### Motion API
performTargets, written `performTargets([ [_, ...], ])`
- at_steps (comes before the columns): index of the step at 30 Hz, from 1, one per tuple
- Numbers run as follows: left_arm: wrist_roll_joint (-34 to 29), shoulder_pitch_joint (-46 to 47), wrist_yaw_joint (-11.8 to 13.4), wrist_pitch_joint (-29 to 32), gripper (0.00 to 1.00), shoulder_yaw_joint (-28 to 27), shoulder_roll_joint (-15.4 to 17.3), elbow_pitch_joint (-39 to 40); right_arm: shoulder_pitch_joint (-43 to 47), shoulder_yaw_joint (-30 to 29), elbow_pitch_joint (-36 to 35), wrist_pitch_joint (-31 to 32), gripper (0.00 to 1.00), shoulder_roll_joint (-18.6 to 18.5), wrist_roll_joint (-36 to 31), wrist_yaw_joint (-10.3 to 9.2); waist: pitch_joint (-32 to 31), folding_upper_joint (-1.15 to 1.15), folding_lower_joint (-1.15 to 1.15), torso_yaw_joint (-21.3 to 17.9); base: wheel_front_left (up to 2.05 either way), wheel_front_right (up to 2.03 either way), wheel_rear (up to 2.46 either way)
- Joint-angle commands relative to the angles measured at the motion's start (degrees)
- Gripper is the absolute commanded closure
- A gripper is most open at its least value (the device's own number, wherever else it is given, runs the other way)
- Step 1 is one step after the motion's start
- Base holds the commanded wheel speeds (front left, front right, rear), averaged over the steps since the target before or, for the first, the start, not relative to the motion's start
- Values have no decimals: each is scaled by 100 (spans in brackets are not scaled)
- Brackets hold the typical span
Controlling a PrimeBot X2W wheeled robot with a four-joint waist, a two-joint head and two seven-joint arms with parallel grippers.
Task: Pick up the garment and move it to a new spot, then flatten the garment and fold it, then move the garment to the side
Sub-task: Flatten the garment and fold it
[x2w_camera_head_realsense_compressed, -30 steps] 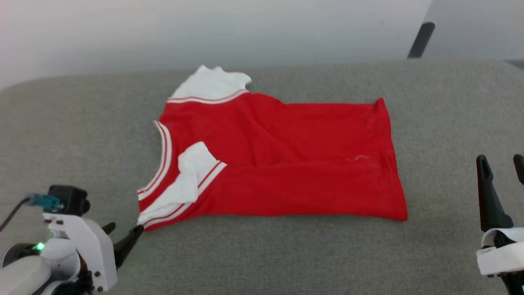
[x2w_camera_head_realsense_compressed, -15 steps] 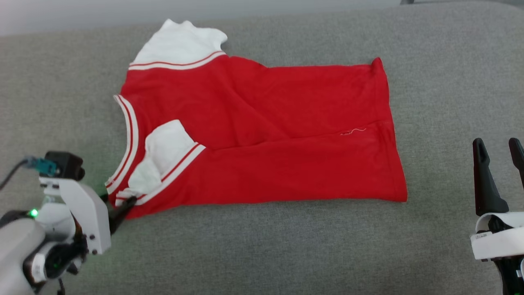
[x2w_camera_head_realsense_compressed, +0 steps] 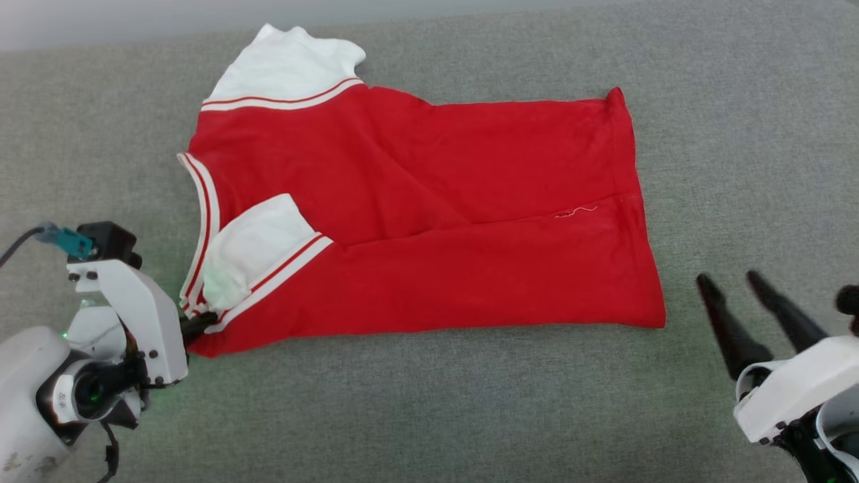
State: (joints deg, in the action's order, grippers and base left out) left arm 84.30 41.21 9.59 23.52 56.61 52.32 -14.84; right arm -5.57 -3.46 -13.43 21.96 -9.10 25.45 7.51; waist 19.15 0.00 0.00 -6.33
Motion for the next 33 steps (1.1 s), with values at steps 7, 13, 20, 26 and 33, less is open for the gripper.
performTargets([
  [7, 16, -259, 130, 146, 100, 243, -280, 8, -340, -32, -61, 1789, 0, -52, 79, -4, -15, 0, 0, 144, 0, 0, 0],
  [13, -64, -135, 127, 103, 100, 250, -427, 58, -736, -68, 225, 2738, 0, -61, -154, -4, 25, 0, 0, 386, 0, 0, 0],
  [20, -192, 3, 41, 68, 100, 293, -632, 21, -1024, -60, 671, 3398, 0, -7, -401, -4, 92, 0, 0, 623, 0, 0, 0],
  [26, -202, 46, -66, 26, 100, 295, -786, -107, -1140, 149, 1072, 3628, 100, -96, -389, -4, 91, 0, 0, 726, 0, 0, 0],
  [33, -116, 2, -211, -28, 100, 227, -841, -306, -1257, 37, 1276, 3505, 100, -210, -385, -5, -68, 0, 0, 786, 0, 0, 0],
])
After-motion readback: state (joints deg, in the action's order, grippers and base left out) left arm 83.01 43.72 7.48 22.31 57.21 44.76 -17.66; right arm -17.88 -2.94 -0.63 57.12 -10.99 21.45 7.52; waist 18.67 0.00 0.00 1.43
